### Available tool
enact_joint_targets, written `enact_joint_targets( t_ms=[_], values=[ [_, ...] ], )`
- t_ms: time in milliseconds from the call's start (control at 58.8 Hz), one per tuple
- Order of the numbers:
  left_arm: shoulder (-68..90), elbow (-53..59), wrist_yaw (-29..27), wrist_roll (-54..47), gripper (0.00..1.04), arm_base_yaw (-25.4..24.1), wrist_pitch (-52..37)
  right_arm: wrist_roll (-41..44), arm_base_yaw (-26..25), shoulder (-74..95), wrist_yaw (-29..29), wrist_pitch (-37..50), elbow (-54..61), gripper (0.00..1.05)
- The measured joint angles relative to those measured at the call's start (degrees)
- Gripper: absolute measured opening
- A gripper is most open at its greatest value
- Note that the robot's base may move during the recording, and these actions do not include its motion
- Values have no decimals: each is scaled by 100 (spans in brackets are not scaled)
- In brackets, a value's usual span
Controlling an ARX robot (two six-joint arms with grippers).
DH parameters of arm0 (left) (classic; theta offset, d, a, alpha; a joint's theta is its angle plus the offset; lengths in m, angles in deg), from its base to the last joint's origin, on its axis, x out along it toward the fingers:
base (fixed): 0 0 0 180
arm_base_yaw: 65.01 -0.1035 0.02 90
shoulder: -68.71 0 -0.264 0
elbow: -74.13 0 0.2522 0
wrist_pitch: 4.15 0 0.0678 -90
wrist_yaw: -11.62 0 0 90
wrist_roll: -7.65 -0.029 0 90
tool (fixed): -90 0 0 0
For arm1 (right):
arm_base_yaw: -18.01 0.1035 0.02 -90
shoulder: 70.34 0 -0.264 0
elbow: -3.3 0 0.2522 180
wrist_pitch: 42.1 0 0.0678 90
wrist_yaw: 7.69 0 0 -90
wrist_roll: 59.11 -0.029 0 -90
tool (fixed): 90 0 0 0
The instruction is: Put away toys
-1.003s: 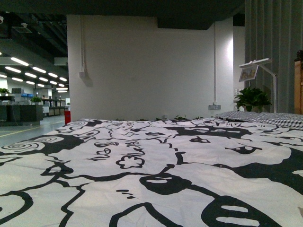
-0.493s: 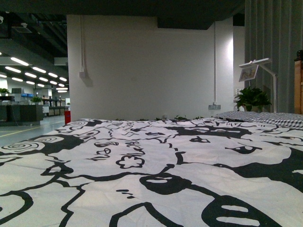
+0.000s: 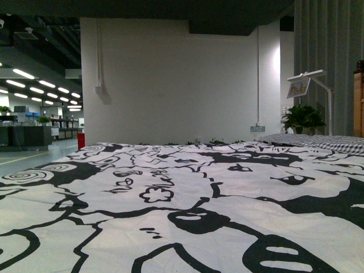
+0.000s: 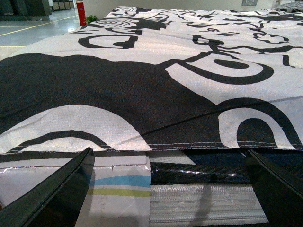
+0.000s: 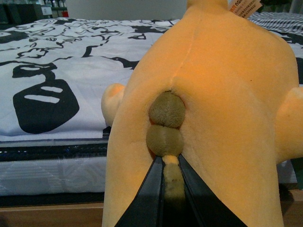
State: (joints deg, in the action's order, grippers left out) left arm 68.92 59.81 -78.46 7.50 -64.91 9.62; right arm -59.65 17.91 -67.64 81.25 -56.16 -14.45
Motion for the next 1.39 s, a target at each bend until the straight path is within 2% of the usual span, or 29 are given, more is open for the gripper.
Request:
enact_joint_targets(
  t_ms=[306,1395],
  values=[
    [0,0,0,0,99,0,0,4,7,-254,-2,42,319,6],
    [0,0,0,0,98,0,0,15,9,-258,-2,42,323,6]
  ],
)
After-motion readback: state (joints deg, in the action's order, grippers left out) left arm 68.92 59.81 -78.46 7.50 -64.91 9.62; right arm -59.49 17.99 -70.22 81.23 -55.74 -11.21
